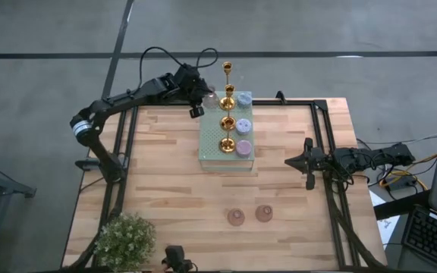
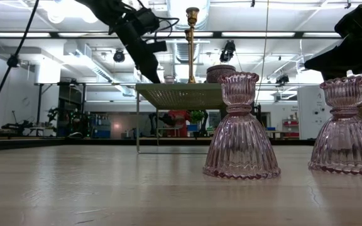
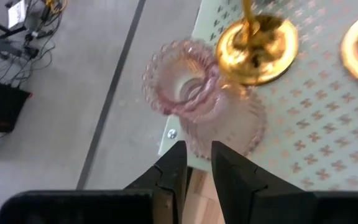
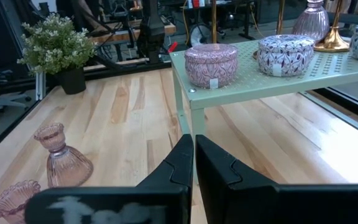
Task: Pick & Place candle stick holders
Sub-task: Put the right pink glass candle holder on the shelf aligned with the other pink glass candle holder
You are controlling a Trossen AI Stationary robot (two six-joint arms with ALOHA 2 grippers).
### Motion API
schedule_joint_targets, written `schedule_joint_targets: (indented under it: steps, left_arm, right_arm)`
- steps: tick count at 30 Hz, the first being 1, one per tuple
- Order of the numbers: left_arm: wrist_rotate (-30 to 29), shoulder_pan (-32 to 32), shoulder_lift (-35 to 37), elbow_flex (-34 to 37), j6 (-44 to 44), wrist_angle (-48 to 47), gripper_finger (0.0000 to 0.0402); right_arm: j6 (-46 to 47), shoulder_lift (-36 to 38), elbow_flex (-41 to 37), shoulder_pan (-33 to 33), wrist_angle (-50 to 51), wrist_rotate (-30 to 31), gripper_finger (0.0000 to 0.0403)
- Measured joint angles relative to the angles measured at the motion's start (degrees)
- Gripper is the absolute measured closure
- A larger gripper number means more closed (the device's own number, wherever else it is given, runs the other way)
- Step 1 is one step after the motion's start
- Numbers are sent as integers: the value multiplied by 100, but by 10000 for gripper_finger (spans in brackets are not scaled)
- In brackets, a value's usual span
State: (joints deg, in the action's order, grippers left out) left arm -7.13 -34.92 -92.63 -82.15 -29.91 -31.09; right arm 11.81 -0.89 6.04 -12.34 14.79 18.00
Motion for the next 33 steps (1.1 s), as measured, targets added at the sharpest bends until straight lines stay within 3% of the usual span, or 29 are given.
schedule_joint_targets:
  steps: [4,9,14,25,33]
  left_arm:
    - [304,2,206,0,92,-166,342]
    - [1040,1,592,140,271,-321,393]
    - [1587,25,1138,535,451,-214,393]
    - [3991,20,2927,2086,795,699,393]
    - [4274,15,4084,3107,1112,822,395]
  right_arm:
    - [0,-1,2,0,-1,0,390]
    - [0,0,0,-1,-1,0,390]
    - [-1,0,2,-2,0,-1,390]
    - [0,0,1,-2,0,0,390]
    - [-1,-2,0,-2,-2,0,390]
